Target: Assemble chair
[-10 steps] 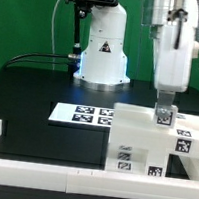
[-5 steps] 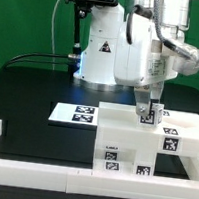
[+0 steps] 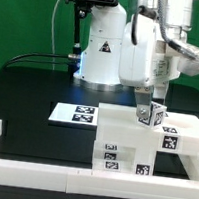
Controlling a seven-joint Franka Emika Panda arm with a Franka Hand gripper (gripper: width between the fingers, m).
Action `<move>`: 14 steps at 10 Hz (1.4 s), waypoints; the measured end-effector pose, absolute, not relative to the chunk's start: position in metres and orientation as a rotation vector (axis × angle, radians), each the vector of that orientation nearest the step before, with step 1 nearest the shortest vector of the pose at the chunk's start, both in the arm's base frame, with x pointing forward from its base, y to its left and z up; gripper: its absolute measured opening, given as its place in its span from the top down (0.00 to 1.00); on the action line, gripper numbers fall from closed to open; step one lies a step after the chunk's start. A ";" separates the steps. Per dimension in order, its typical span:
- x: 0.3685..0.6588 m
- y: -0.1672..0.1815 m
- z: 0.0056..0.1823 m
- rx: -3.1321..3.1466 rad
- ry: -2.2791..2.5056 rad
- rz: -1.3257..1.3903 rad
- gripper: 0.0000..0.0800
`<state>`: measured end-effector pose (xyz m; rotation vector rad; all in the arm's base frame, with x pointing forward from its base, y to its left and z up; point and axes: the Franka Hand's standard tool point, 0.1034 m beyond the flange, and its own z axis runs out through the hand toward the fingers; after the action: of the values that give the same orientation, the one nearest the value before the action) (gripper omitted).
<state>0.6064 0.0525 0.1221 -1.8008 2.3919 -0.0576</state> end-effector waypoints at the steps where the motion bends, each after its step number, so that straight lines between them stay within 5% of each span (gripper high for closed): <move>1: 0.607 0.054 0.125 -1.952 2.285 -0.025 0.20; 11: 0.610 0.035 0.118 -2.948 1.072 -0.012 0.19; 13: 0.610 0.035 0.117 -2.945 1.079 -0.012 0.47; 14: 0.610 0.035 0.117 -2.904 1.181 -0.011 0.47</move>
Offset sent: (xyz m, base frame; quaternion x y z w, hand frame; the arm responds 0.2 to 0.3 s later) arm 0.0000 0.0000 0.0000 0.0000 0.0000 -0.1296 0.9916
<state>0.6102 0.0355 0.1174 -2.9038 1.1814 -0.0110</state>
